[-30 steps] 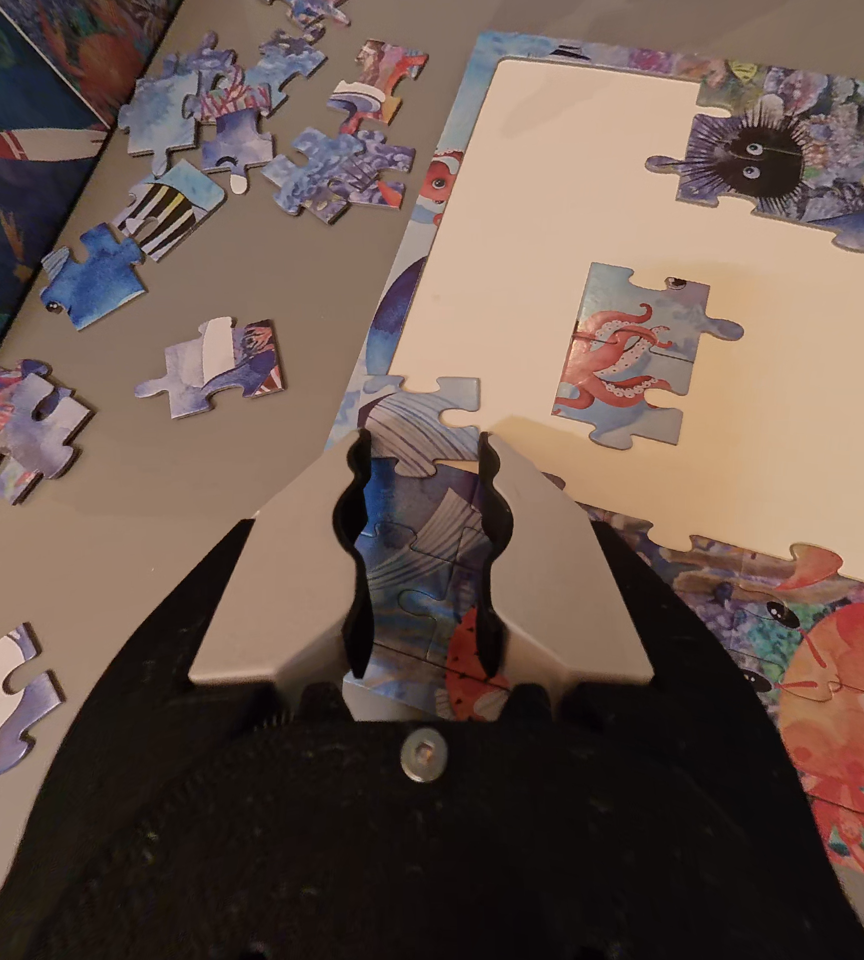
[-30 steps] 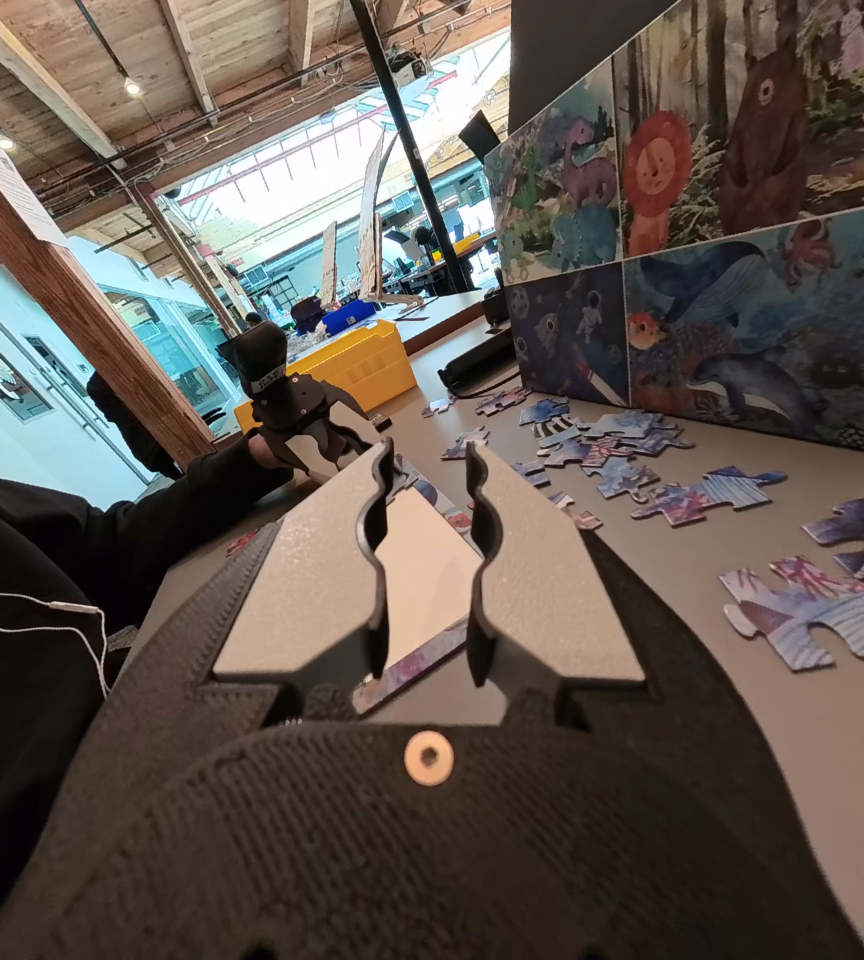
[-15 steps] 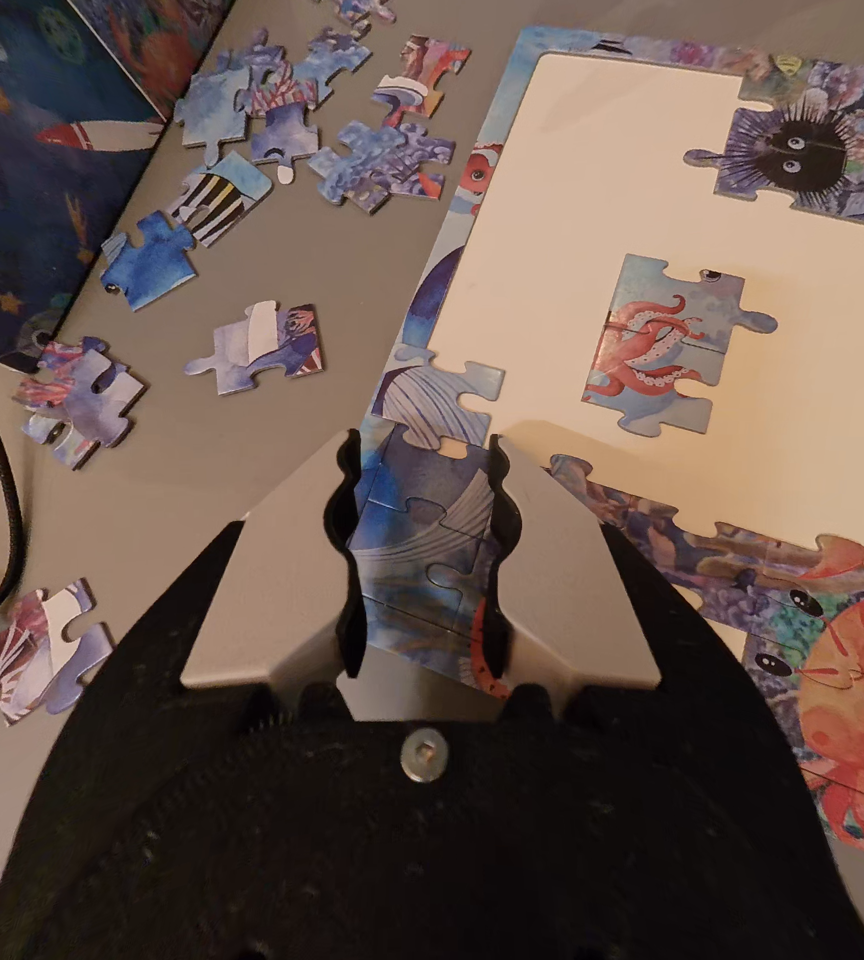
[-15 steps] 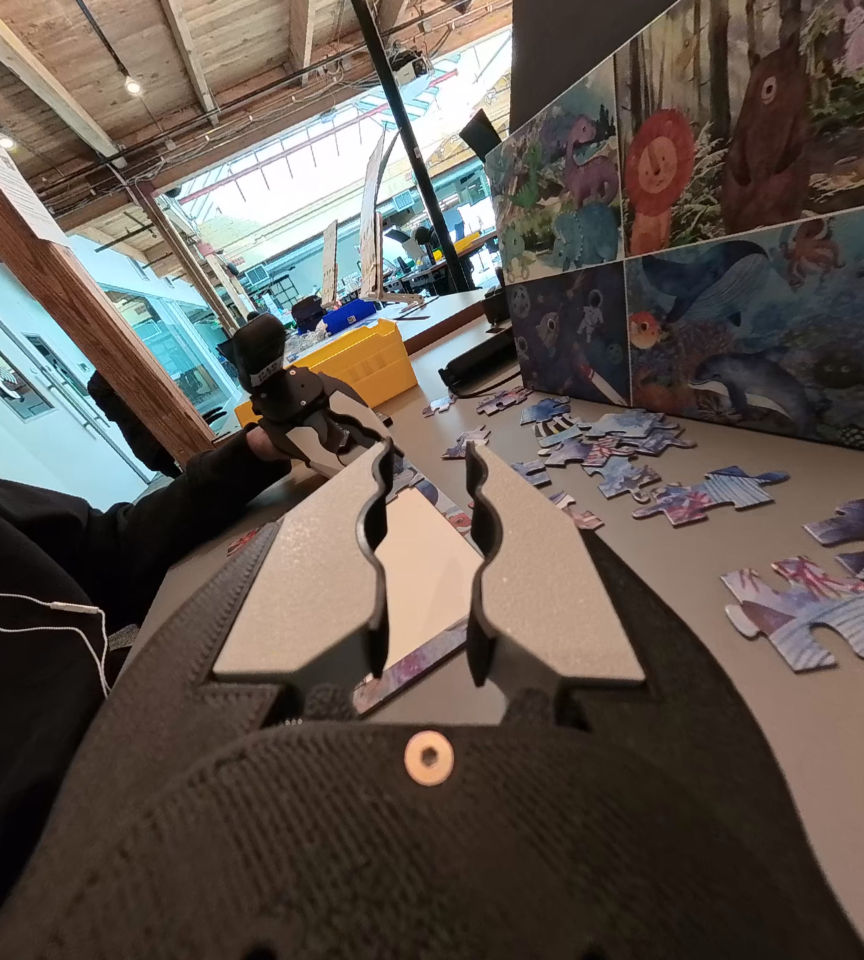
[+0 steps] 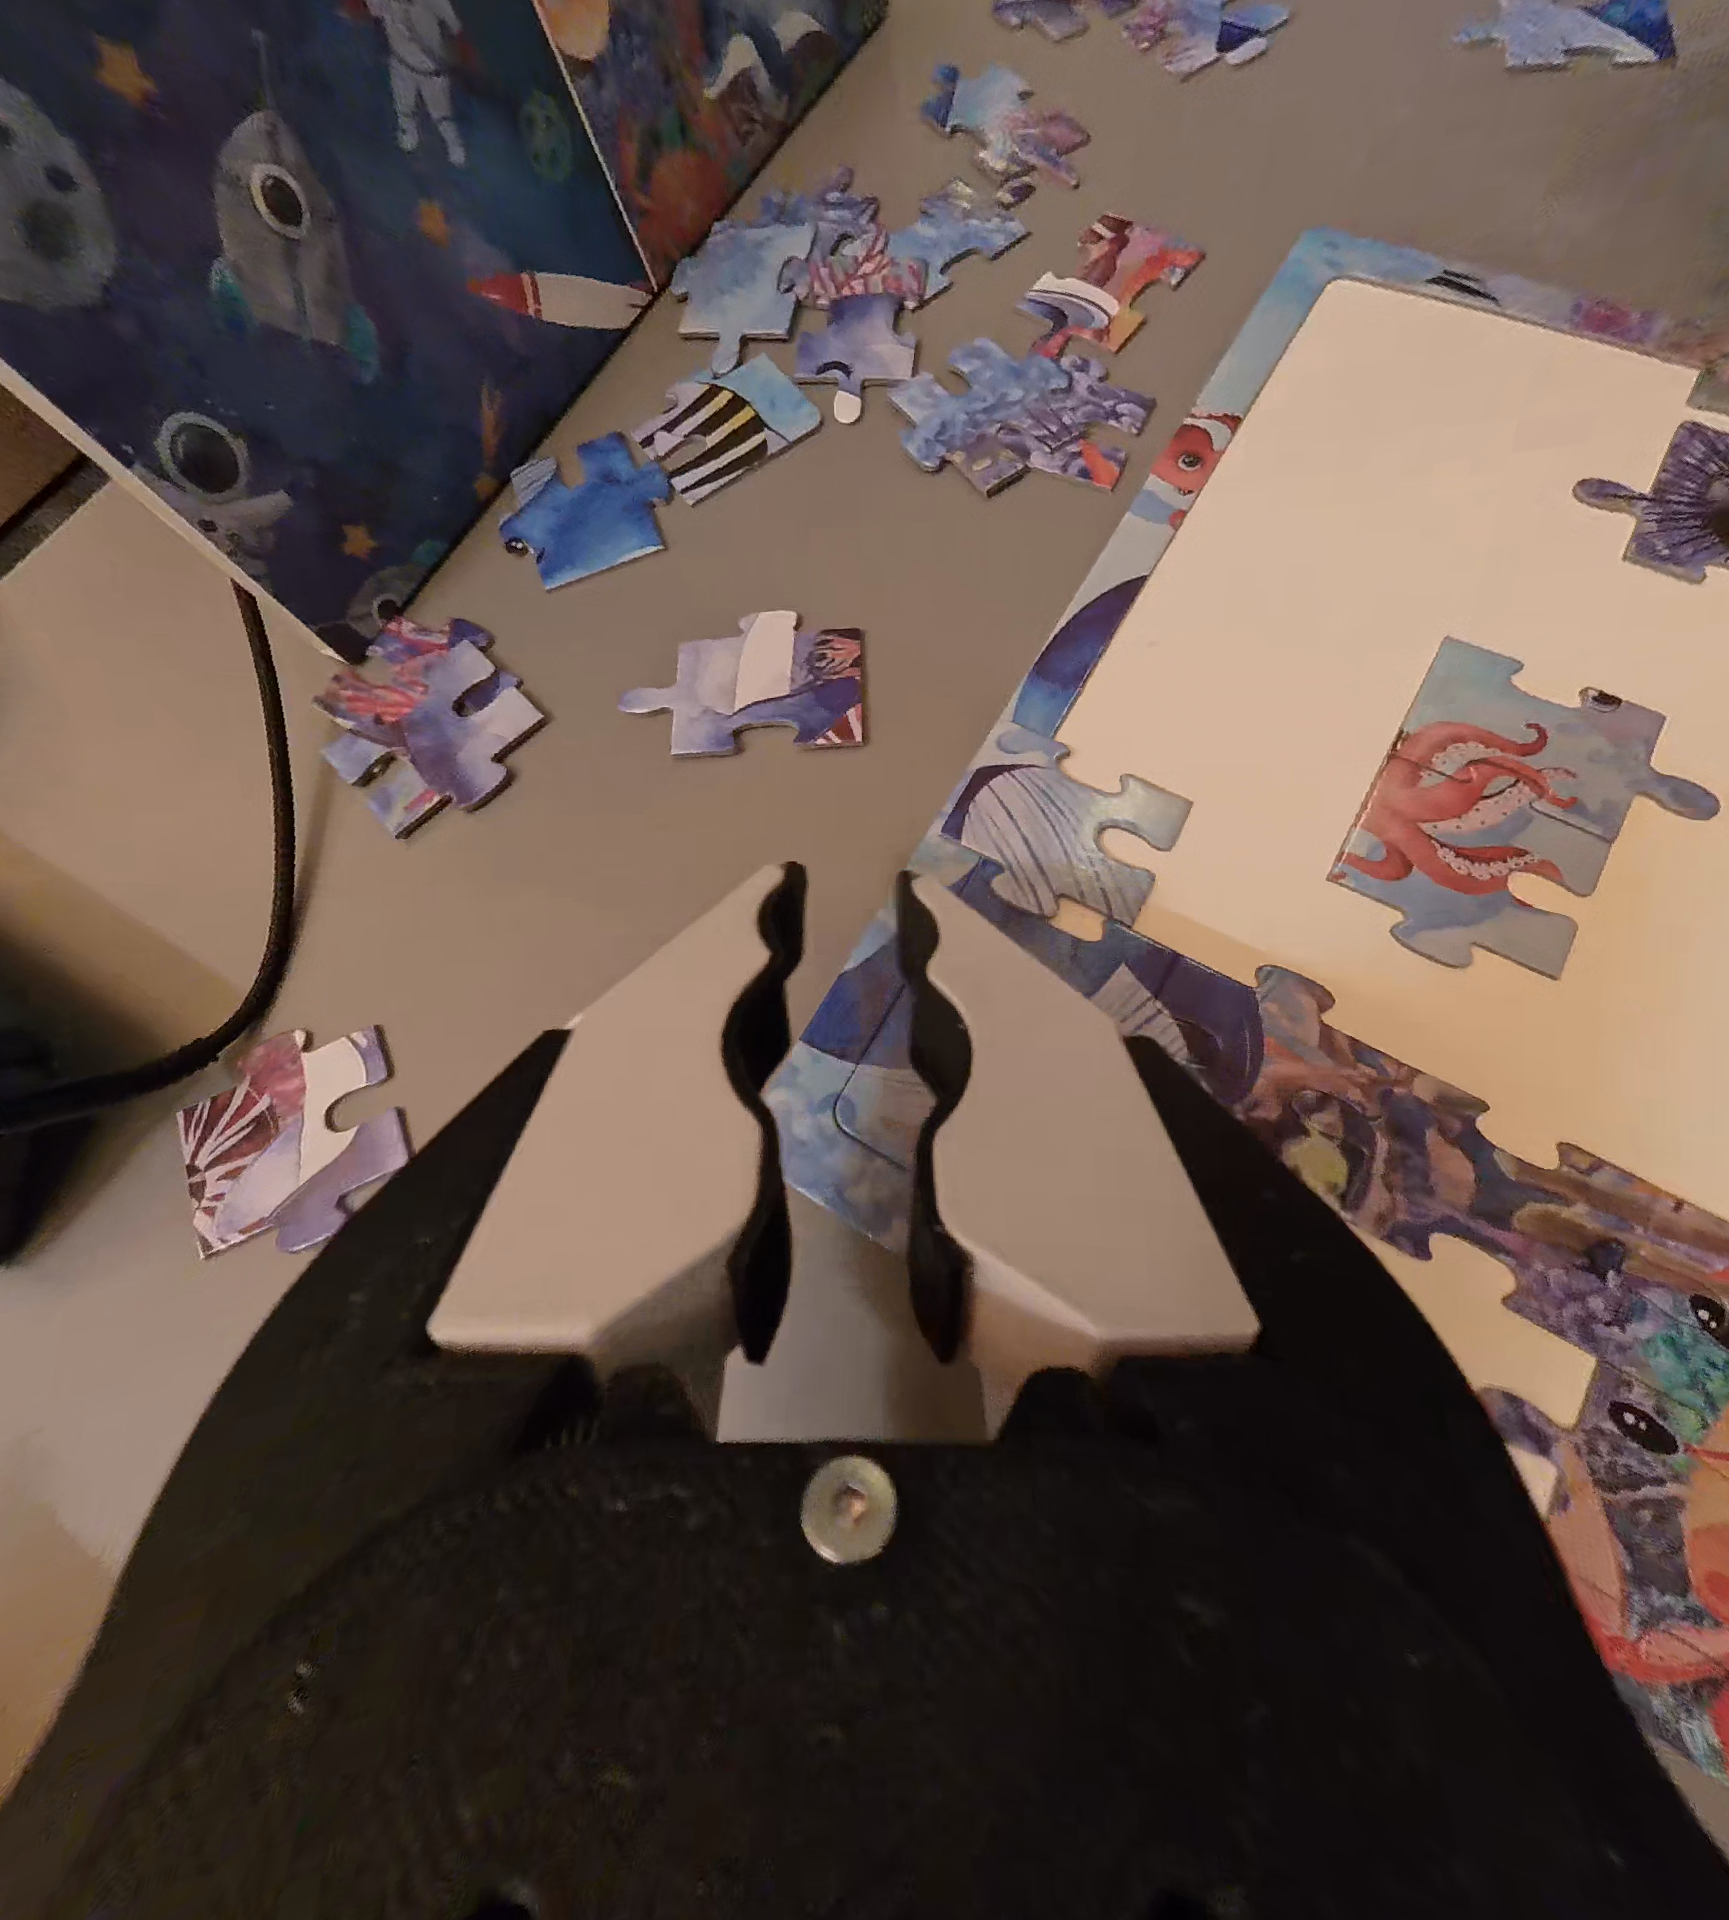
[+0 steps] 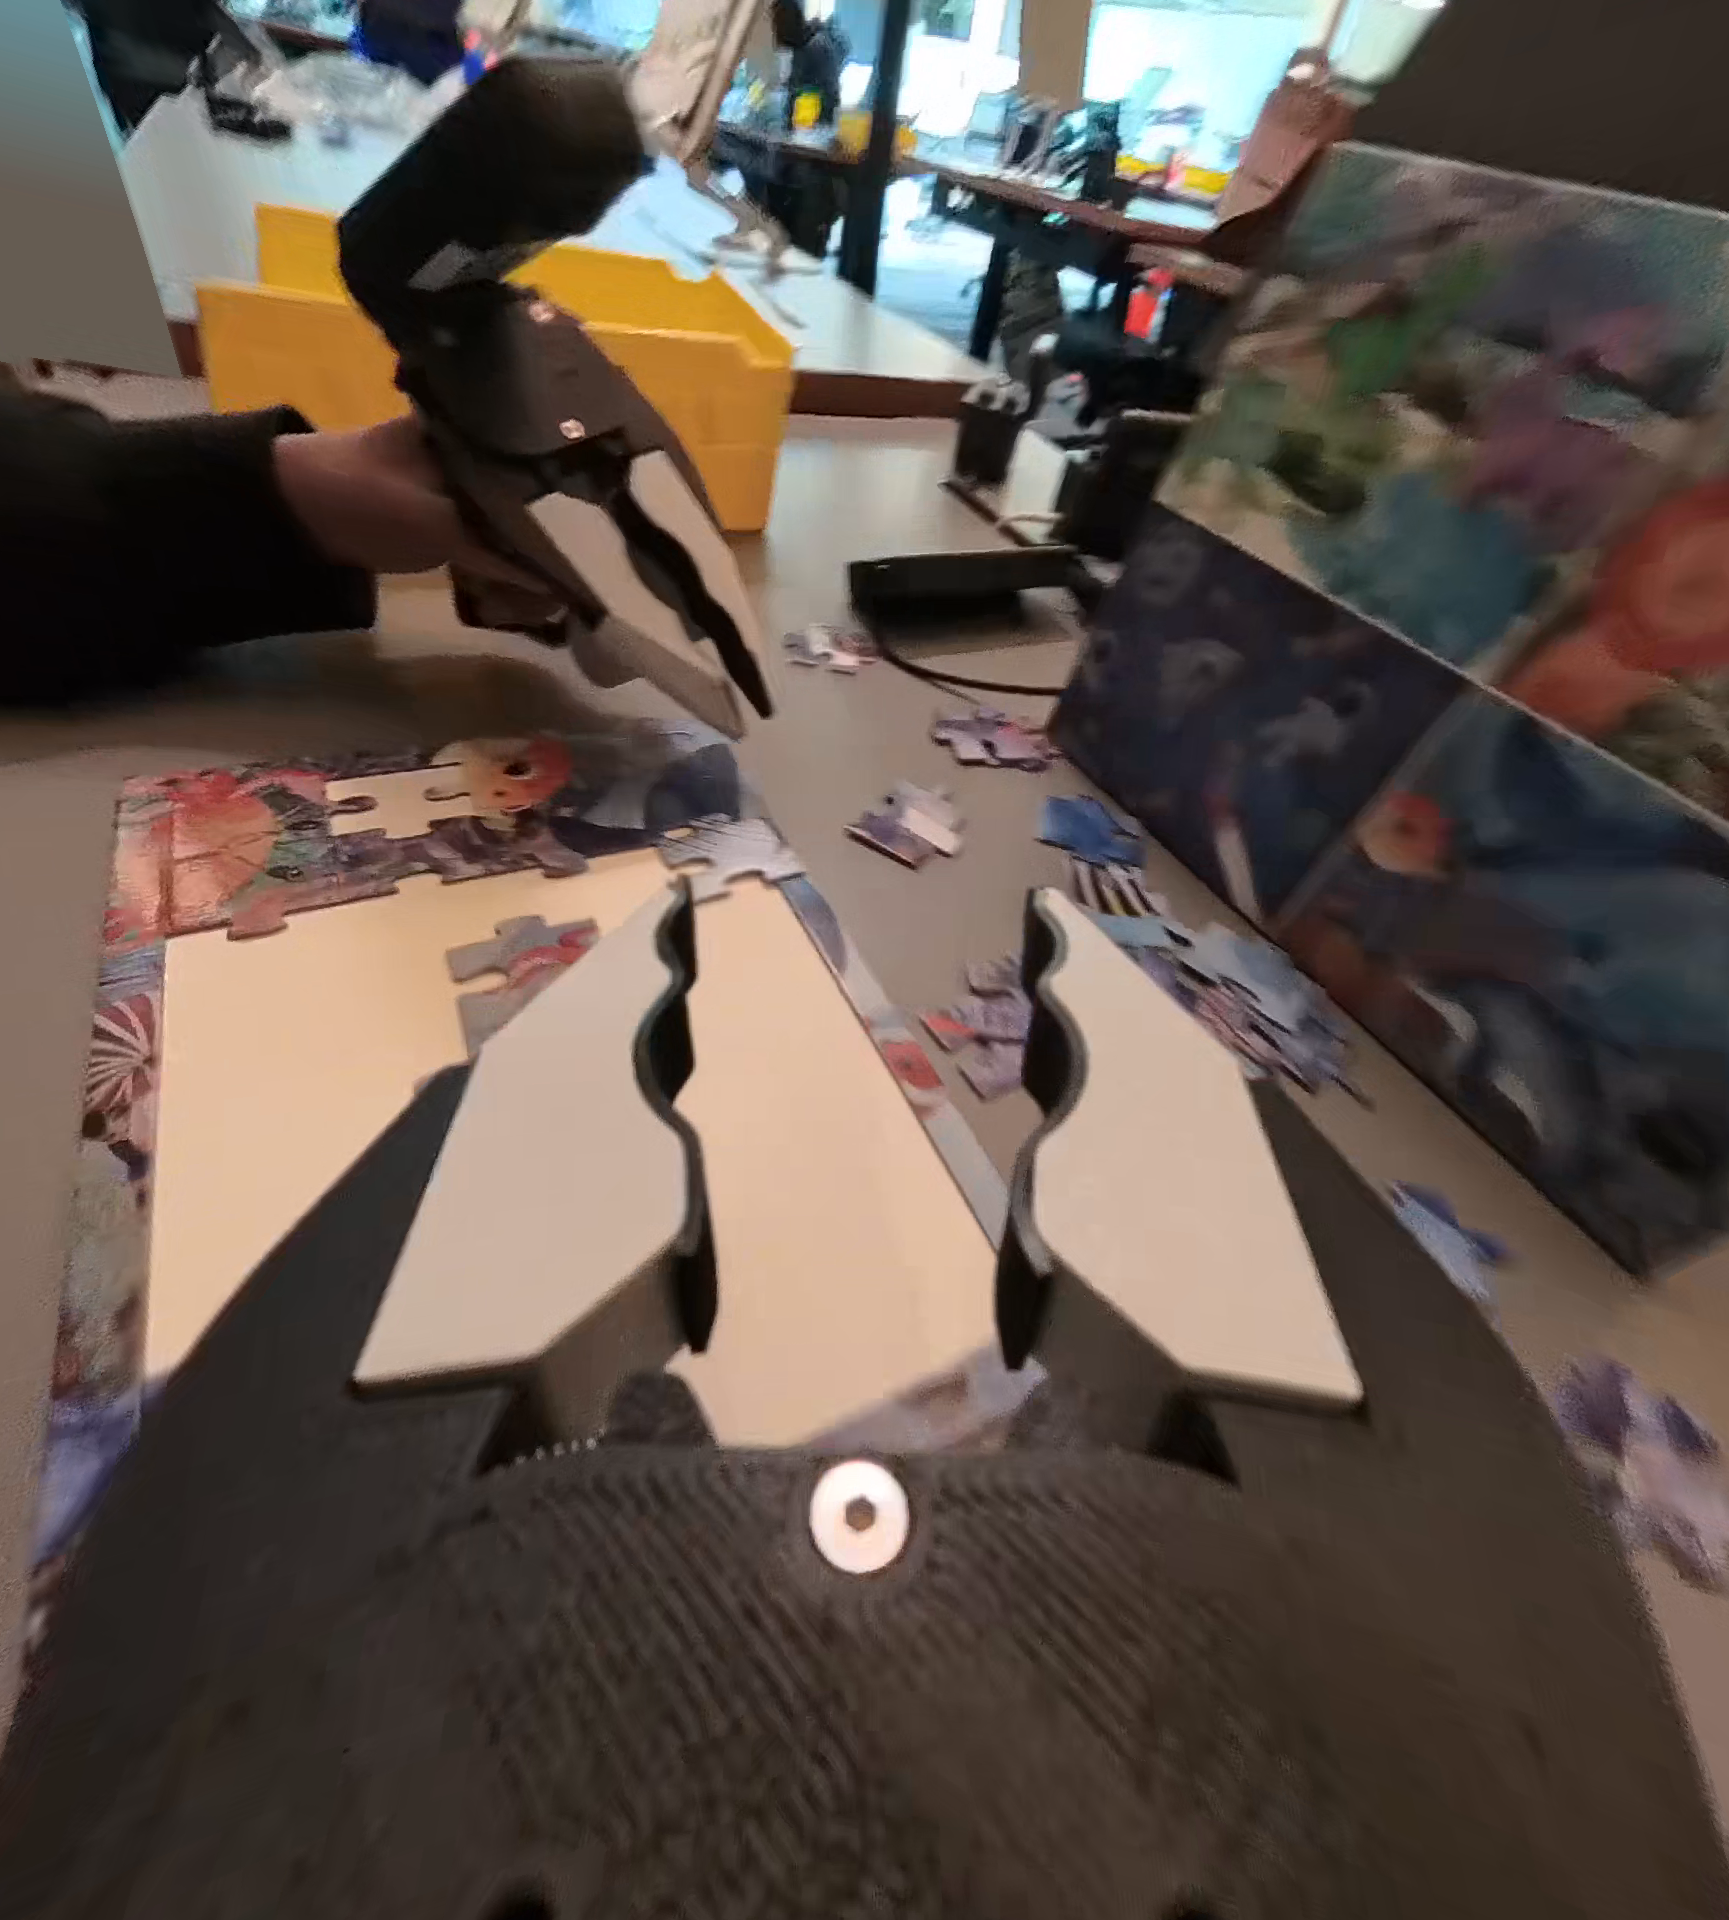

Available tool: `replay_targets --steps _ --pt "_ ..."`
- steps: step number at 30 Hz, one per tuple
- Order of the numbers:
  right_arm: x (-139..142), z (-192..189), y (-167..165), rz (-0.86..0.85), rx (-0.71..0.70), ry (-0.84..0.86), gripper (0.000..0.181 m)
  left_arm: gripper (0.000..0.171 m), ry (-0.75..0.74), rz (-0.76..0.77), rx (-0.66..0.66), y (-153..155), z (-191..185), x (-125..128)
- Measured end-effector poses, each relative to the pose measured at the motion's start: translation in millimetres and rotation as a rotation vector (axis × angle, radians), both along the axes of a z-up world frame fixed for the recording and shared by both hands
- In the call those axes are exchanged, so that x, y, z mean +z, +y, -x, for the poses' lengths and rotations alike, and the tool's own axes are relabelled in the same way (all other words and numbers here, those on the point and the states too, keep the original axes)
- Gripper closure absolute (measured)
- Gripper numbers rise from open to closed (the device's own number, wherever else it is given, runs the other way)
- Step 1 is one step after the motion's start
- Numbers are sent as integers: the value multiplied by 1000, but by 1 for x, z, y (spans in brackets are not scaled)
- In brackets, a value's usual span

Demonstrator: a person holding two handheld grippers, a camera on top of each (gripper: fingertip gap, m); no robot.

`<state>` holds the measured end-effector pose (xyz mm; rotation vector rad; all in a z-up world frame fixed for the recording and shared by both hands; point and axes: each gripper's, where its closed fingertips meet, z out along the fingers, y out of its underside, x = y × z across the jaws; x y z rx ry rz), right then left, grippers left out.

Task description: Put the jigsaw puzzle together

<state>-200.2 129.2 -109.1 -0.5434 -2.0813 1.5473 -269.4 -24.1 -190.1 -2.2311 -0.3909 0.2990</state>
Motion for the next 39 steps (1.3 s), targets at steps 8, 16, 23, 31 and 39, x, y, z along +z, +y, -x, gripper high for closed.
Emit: replay_targets --steps 8,16,23,31,39 --pt "-48 21 -93 -344 162 -89 132 171 -62 107 -96 6 -19 -21" --pt "-96 36 -129 -378 333 -310 105 171 -95 122 -106 2 -21 -27" --pt "-104 35 -125 -402 338 -313 128 171 -44 174 -100 1 -20 -27" --pt "-103 31 -121 -430 333 -269 153 171 -49 170 -96 1 -20 -26" --pt "-103 30 -126 -434 332 -250 153 171 -40 178 -94 1 -20 -26"
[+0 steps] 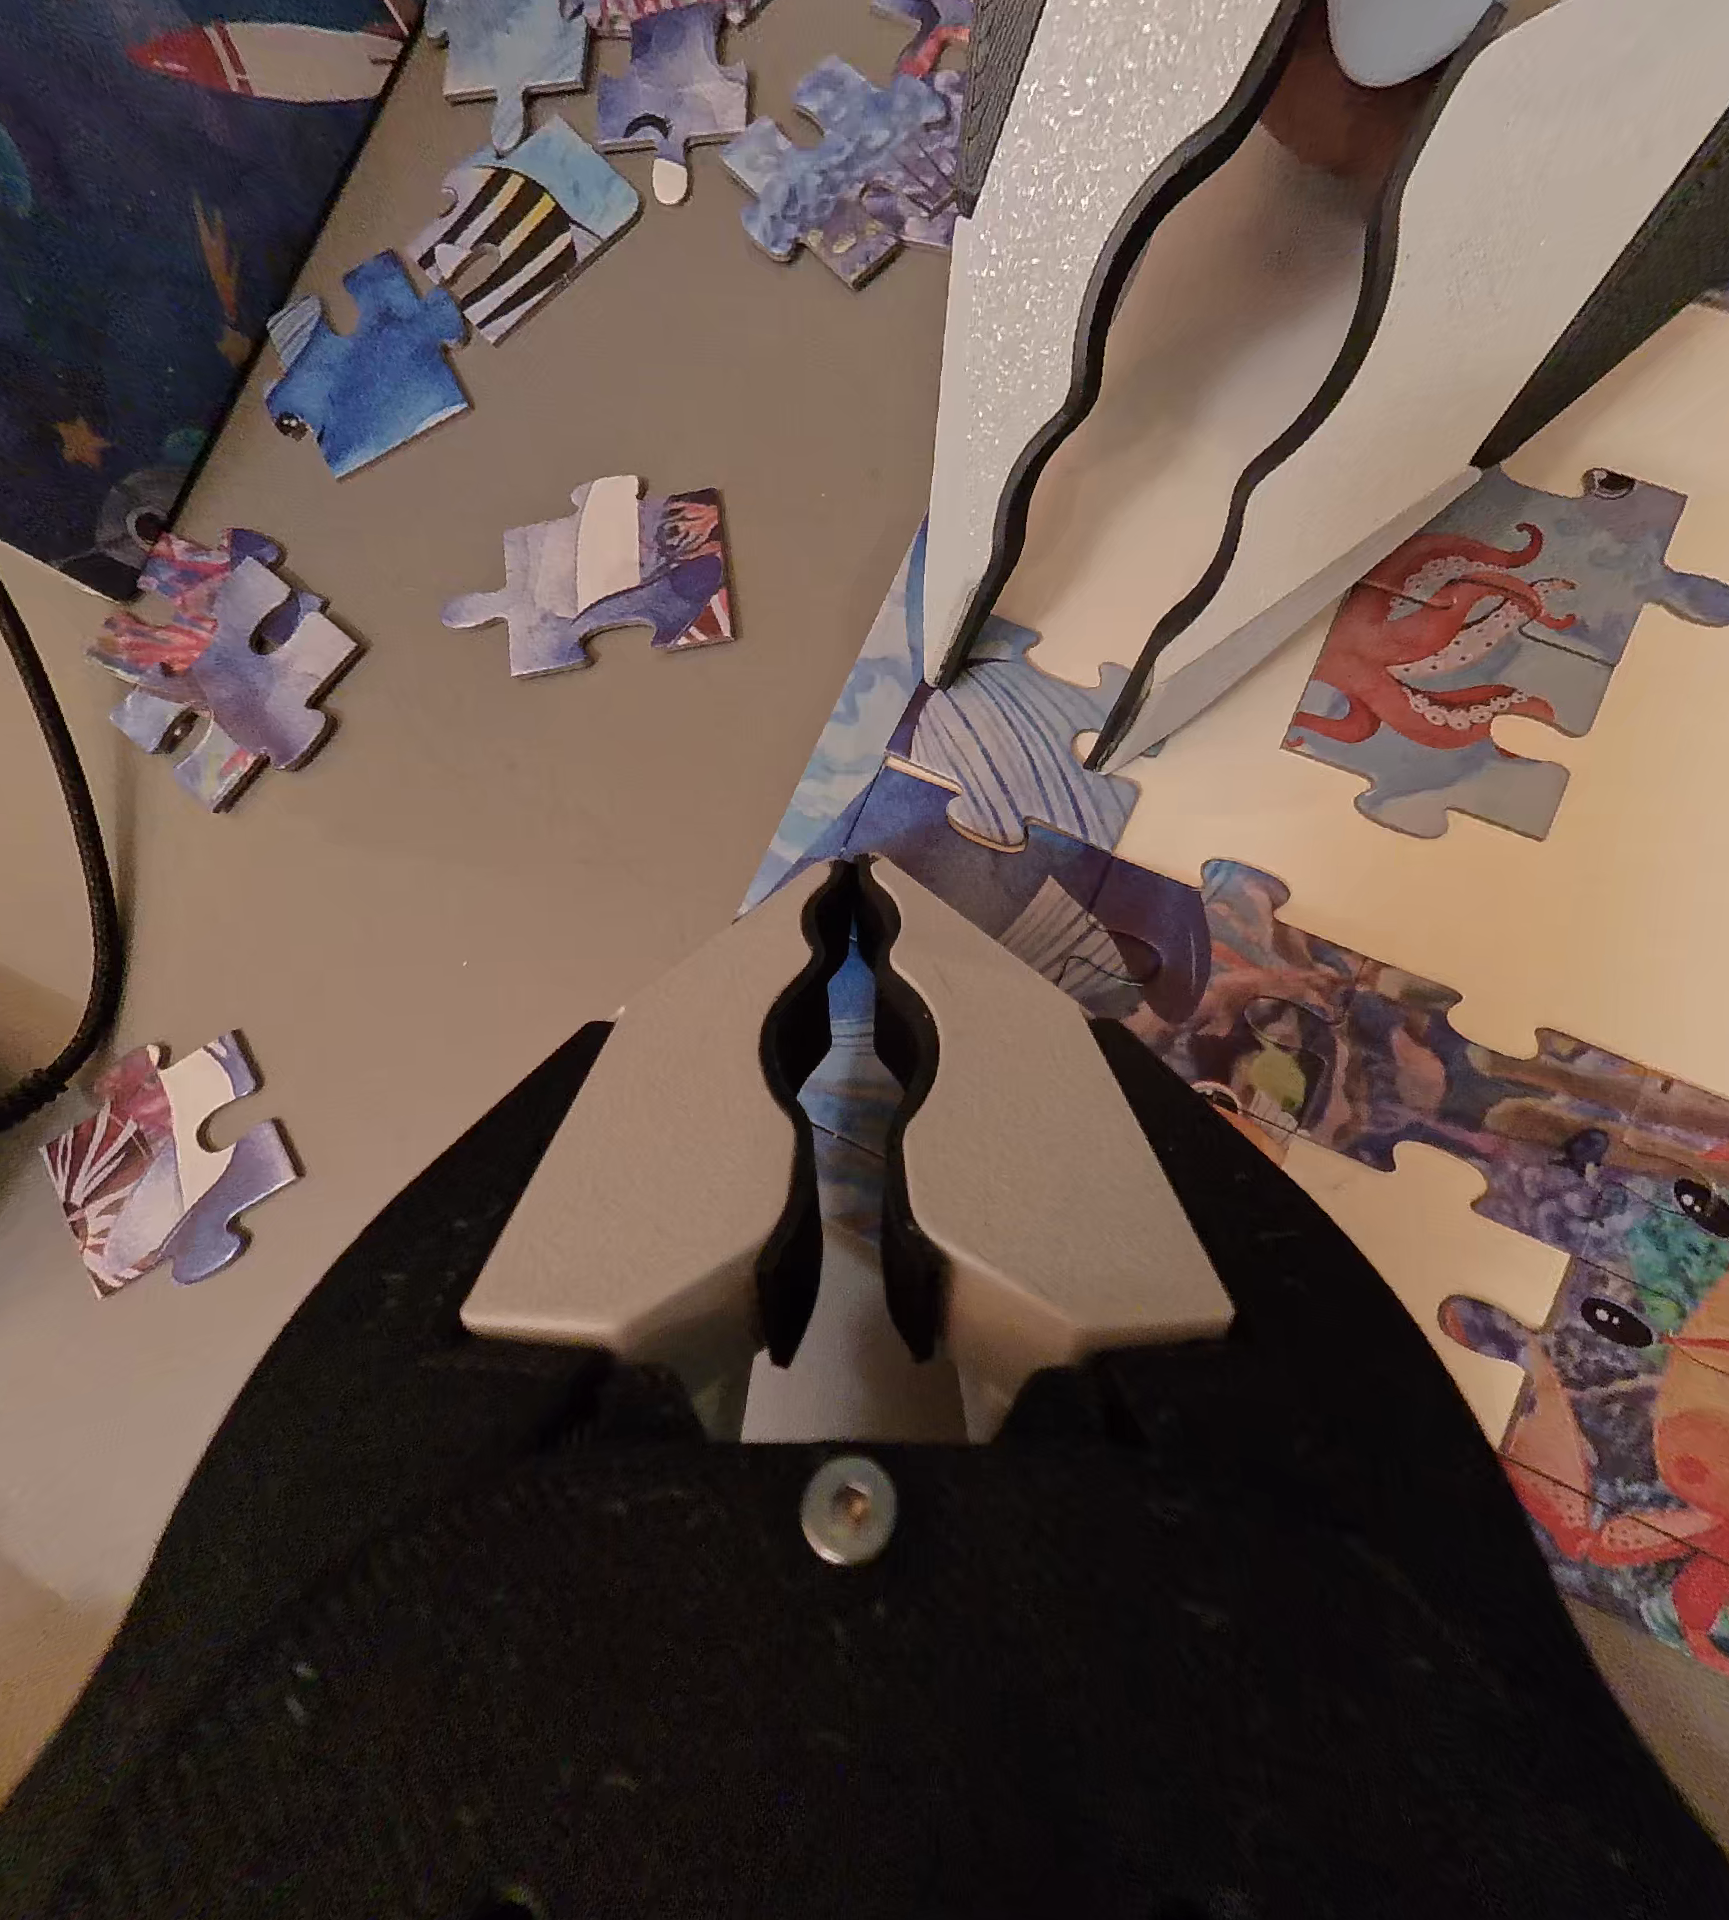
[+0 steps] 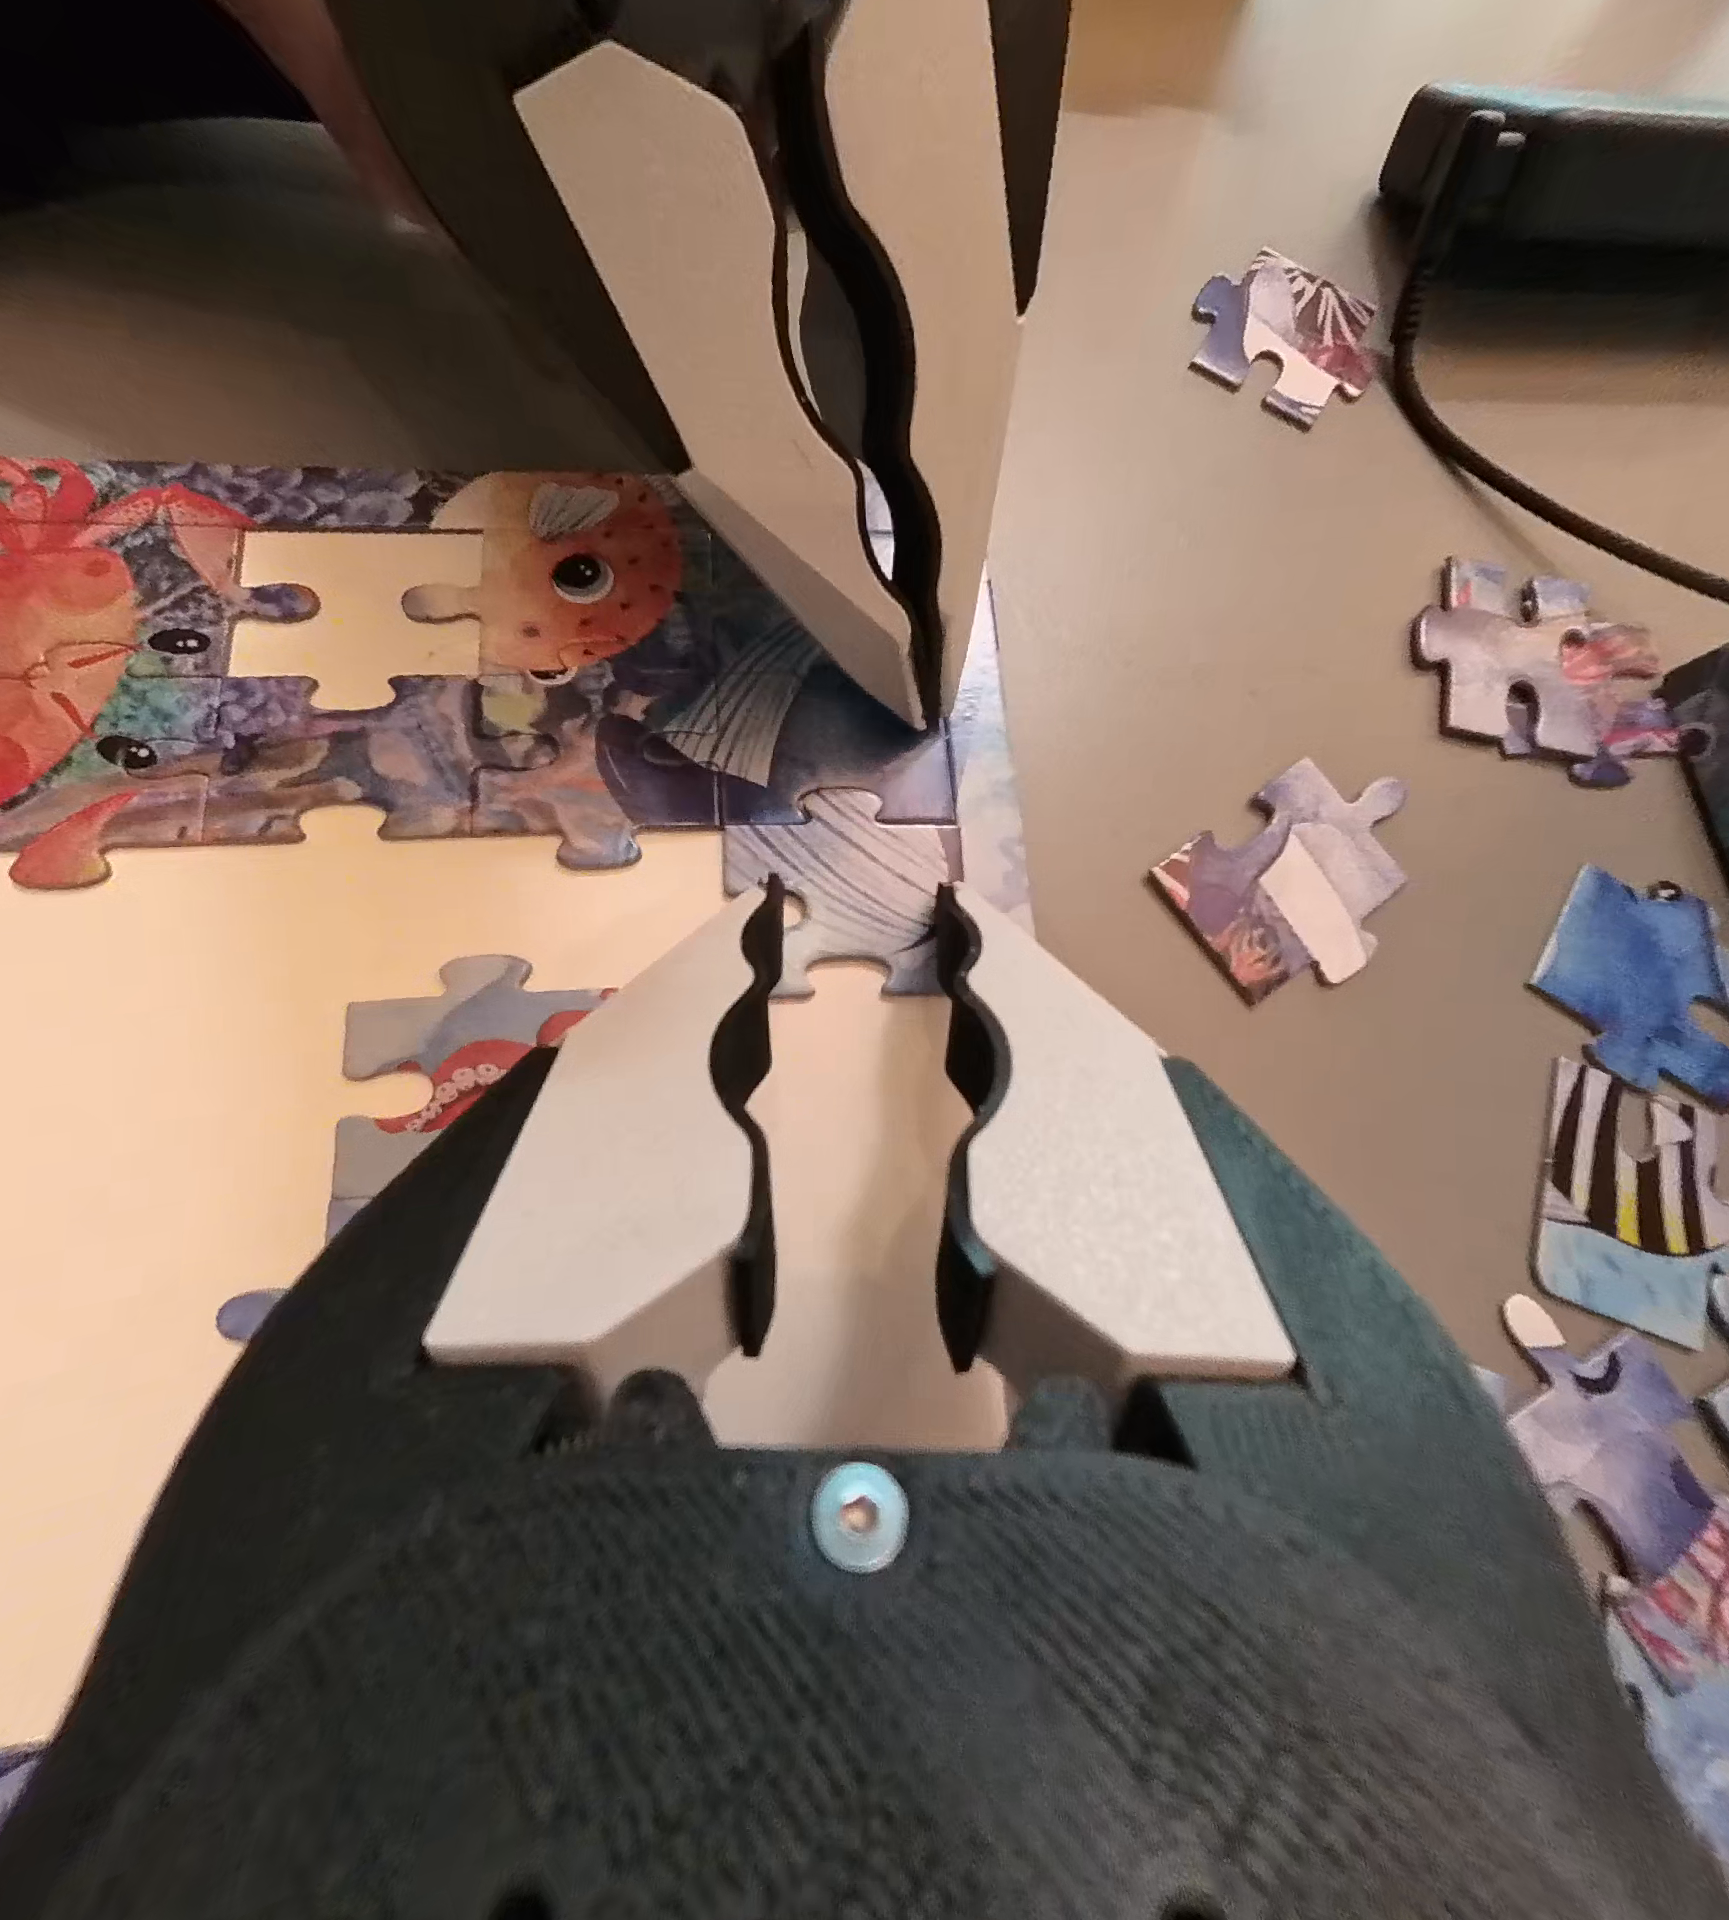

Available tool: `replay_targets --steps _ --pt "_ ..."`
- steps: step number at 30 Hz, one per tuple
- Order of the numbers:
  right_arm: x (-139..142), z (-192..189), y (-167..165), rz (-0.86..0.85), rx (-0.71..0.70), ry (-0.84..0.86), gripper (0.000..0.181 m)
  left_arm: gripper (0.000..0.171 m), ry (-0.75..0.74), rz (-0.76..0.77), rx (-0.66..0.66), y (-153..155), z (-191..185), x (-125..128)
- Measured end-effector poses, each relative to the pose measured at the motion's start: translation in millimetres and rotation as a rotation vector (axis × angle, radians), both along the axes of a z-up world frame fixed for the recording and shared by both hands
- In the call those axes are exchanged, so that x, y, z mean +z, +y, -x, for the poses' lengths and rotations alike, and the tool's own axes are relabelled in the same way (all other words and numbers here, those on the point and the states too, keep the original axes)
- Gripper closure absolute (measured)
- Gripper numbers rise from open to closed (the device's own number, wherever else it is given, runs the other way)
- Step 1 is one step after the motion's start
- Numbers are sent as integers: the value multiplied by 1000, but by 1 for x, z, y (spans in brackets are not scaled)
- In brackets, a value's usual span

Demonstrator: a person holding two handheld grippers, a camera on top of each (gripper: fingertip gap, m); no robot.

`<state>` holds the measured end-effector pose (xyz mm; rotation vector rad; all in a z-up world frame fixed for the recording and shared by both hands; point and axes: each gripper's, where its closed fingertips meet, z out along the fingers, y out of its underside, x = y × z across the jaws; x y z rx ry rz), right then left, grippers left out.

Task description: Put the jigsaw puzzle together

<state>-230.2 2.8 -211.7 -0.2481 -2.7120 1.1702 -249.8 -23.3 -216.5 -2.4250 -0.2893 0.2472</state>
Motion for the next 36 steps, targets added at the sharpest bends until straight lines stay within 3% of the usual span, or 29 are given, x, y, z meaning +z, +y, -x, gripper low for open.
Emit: replay_targets --steps 8,13,18,28,36 --pt "1 1 0 -13 -4 18 151 171 -4 -5 2 0 0 0" --pt "14 1 -8 78 -26 -27 152 171 -2 -3 2 0 0 0" --pt "3 6 -5 61 -93 -129 155 171 -1 -1 2 0 0 0" --pt "0 6 -9 56 -95 -124 153 171 4 2 3 0 0 0" --pt "0 3 -14 36 -78 -90 171 171 10 4 3 0 1 -1"
